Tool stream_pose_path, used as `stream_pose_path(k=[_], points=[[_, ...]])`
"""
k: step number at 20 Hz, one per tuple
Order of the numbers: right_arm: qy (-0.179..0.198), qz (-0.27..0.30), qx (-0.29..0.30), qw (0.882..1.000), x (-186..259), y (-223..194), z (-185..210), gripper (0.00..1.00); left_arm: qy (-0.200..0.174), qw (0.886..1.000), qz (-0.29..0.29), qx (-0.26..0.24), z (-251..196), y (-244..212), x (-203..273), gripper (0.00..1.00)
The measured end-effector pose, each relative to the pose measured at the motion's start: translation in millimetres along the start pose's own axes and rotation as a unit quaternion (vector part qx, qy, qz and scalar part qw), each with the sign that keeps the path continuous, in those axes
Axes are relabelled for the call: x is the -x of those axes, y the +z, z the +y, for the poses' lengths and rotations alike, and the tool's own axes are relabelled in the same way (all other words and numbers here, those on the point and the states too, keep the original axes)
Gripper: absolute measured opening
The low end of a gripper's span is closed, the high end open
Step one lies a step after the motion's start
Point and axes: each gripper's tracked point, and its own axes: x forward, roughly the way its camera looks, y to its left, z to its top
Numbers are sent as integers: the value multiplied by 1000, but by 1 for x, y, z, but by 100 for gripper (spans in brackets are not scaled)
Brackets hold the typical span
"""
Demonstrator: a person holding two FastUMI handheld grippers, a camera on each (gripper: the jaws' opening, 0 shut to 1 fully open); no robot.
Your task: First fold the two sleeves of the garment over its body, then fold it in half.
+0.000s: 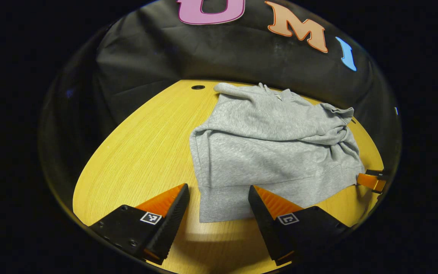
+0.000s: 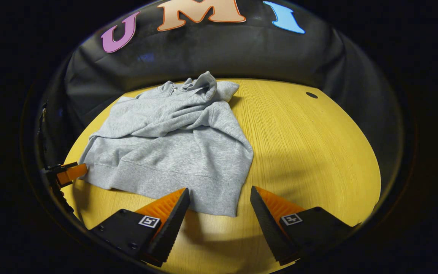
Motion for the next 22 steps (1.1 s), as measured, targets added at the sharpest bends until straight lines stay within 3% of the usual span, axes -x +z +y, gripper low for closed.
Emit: stream_pose_path(k=[2,4,6,7,8,9,10,11,12,13,16,22], points=[[13,5,14,1000,-2,0,3,99,-1,1000,1,-2,-2,0,0,89],[27,16,15,999,-4,0,8,89,-12,1000,3,-9,-6,1,-1,83],[43,17,7,999,-6,1,14,59,-22,1000,7,-17,-10,1,-2,74],[47,17,-1,999,-6,4,16,37,-23,999,10,-20,-9,1,-2,68],[51,22,-9,998,-7,1,19,31,-26,999,15,-20,-11,1,-3,65],[52,21,-14,998,-7,4,18,18,-36,999,16,-18,-15,2,-3,64],[58,32,-14,998,-8,2,18,18,-42,999,15,-7,-17,4,-5,44],[62,37,-24,997,-12,1,19,18,-53,999,11,1,-21,5,-5,36],[66,40,-30,997,-10,2,20,8,-58,998,8,16,-23,6,-4,17],[67,46,-31,996,-9,2,18,8,-60,998,6,29,-24,7,-7,7],[57,43,-26,997,-10,6,18,4,-63,997,11,42,-23,8,-7,0],[60,59,-21,996,1,4,20,3,-66,996,44,41,-23,1,5,2]])
